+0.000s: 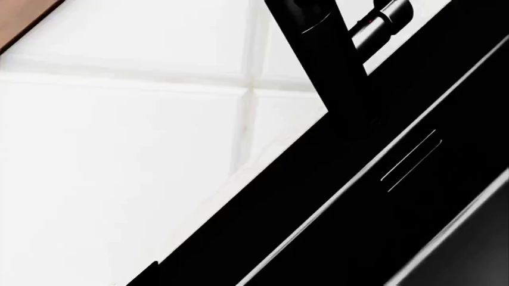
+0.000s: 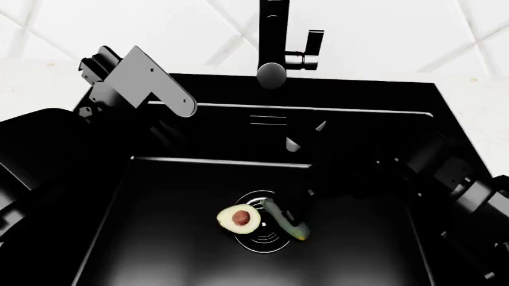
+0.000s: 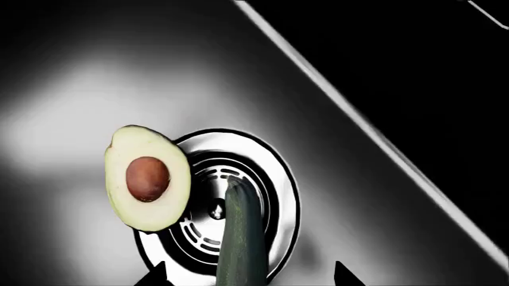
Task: Pick up the fruits and vegetables and place them in the sink. Turn on the sink faucet to wash them. Then turn the sink off and put them in the tray.
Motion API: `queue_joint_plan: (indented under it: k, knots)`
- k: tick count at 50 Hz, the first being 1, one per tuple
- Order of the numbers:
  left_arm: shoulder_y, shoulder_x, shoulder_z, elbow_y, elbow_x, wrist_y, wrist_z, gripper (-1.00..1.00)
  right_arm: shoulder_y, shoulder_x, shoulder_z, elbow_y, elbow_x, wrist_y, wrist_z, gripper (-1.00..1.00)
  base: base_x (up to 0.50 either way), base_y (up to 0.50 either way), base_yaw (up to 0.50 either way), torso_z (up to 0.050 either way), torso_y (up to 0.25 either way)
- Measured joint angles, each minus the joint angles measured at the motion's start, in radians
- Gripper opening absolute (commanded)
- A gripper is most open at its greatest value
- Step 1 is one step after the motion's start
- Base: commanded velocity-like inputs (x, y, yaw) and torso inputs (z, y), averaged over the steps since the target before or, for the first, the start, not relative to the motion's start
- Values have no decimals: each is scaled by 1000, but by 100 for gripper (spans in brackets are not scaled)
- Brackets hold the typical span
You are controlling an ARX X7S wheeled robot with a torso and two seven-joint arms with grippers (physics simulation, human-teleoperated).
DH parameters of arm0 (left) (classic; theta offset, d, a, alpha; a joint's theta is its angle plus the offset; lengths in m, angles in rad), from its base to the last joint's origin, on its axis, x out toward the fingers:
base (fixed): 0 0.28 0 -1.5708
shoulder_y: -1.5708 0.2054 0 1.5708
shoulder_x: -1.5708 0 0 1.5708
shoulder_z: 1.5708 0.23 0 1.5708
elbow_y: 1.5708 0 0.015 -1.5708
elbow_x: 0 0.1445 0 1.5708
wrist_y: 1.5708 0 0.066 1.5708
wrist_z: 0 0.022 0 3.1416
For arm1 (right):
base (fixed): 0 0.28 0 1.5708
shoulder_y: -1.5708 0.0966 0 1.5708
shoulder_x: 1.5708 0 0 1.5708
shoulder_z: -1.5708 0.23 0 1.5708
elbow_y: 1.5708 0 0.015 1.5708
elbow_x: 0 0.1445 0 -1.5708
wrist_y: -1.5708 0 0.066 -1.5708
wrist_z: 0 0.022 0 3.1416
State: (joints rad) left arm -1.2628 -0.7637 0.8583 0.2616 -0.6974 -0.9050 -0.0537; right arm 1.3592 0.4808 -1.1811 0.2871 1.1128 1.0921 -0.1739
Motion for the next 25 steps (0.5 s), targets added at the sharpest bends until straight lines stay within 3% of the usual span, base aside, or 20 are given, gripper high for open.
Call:
queue_joint_plan:
  k: [25]
  knots:
    - [-1, 2, 5, -5, 4, 2, 2, 100, -66, -51, -42, 100, -33, -43, -41, 100, 0, 0, 0, 0, 0]
